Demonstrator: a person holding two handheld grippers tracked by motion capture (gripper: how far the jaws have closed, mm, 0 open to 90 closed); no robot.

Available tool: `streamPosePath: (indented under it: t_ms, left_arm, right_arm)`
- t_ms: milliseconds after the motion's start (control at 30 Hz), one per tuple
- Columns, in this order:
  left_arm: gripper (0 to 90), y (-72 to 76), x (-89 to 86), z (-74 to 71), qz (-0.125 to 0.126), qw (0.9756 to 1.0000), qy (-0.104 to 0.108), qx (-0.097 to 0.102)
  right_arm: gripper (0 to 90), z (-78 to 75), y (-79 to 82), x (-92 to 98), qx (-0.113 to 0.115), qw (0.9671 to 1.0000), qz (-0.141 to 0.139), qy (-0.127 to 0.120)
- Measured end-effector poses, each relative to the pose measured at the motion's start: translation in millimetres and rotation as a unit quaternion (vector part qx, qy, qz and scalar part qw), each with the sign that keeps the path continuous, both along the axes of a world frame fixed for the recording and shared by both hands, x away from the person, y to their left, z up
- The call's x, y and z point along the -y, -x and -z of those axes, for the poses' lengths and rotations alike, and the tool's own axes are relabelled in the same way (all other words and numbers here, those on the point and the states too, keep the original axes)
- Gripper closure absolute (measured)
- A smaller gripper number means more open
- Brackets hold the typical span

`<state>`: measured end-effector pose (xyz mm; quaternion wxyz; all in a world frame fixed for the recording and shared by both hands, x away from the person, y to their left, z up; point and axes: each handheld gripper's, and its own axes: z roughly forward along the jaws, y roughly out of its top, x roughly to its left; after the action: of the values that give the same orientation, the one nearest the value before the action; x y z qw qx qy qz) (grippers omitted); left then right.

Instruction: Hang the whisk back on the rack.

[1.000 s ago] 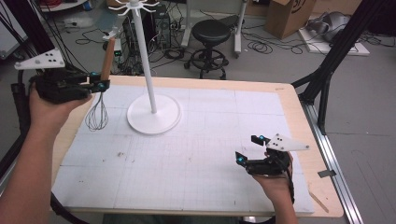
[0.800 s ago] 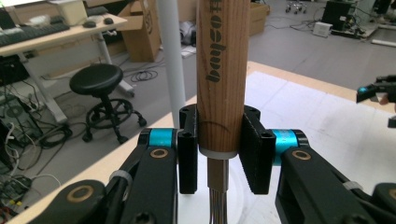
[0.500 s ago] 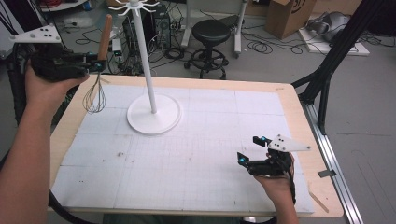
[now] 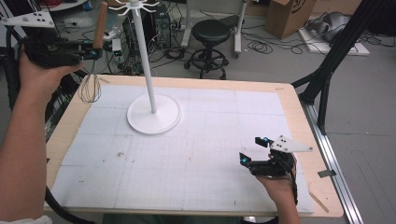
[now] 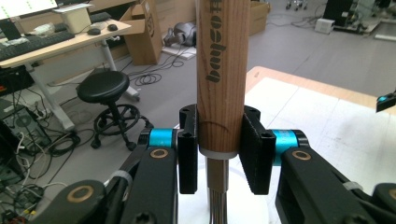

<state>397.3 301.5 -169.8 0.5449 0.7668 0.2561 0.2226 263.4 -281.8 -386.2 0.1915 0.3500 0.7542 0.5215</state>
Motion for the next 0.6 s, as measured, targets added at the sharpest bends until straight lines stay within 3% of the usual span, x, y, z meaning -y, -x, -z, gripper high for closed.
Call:
streamPosePath:
  t_ms: [300, 600]
  left_arm:
    - [70.8, -13.9, 3.0, -6.6, -0.024, 0.9996, -0.012, -0.012]
    - [70.8, -19.9, 10.8, -2.9, -0.036, 0.9987, -0.026, -0.026]
  right_arm:
    - [12.4, -0.3, 0.4, -1.4, 0.000, 1.0000, -0.002, 0.002]
    - [12.4, -0.3, 0.7, 2.9, 0.000, 1.0000, 0.003, -0.001]
